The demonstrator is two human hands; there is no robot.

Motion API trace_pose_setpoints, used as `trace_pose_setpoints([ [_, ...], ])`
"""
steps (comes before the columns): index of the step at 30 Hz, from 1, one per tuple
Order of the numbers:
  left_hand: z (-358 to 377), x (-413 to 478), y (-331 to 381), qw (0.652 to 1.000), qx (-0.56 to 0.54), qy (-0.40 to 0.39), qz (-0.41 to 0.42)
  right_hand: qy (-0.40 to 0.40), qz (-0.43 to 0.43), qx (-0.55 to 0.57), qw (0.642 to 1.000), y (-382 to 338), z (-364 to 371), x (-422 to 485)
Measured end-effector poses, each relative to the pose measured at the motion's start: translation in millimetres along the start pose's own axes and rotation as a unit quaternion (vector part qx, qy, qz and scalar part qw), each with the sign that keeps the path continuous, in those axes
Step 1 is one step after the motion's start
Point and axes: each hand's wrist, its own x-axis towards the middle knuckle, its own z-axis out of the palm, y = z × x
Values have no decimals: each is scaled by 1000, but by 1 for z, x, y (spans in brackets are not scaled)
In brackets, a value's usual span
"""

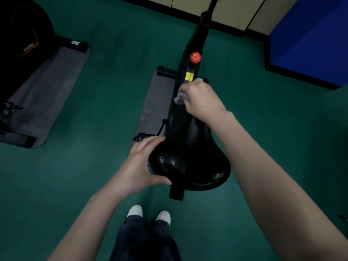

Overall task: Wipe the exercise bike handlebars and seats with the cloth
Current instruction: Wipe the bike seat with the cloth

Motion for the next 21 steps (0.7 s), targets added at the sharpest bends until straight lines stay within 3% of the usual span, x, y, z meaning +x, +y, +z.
trace_pose_setpoints([
  [2, 0, 0, -1, 1000, 4, 2, 3, -24, -7, -47, 999, -10, 2, -2],
  [4, 0, 1, -1, 1000, 7, 5, 7, -77, -103, -97, 987, -23, 9, -15],
  [6, 0, 1, -1, 1000, 8, 2, 5, -115, -177, -103, 972, -28, 8, -32],
  [8, 0, 1, -1, 1000, 8, 1, 5, -95, -192, -69, 974, -17, 4, -27],
  [10, 1, 1, -2, 1000, 6, 2, 8, -43, -140, -14, 989, -4, 0, -11],
  [13, 3, 0, -4, 1000, -7, 0, 8, 51, 60, 155, 985, 16, -1, 8],
  [15, 3, 0, -4, 1000, -23, -1, 5, 93, 191, 297, 931, 28, 5, 9],
  [17, 4, 0, -5, 999, -40, 1, 3, 140, 268, 427, 852, 36, 12, 1],
  [19, 4, 0, -6, 999, -54, 0, 1, 185, 319, 498, 785, 37, 23, -16],
  [21, 4, 3, -7, 998, -63, -7, -2, 203, 353, 517, 753, 31, 38, -42],
])
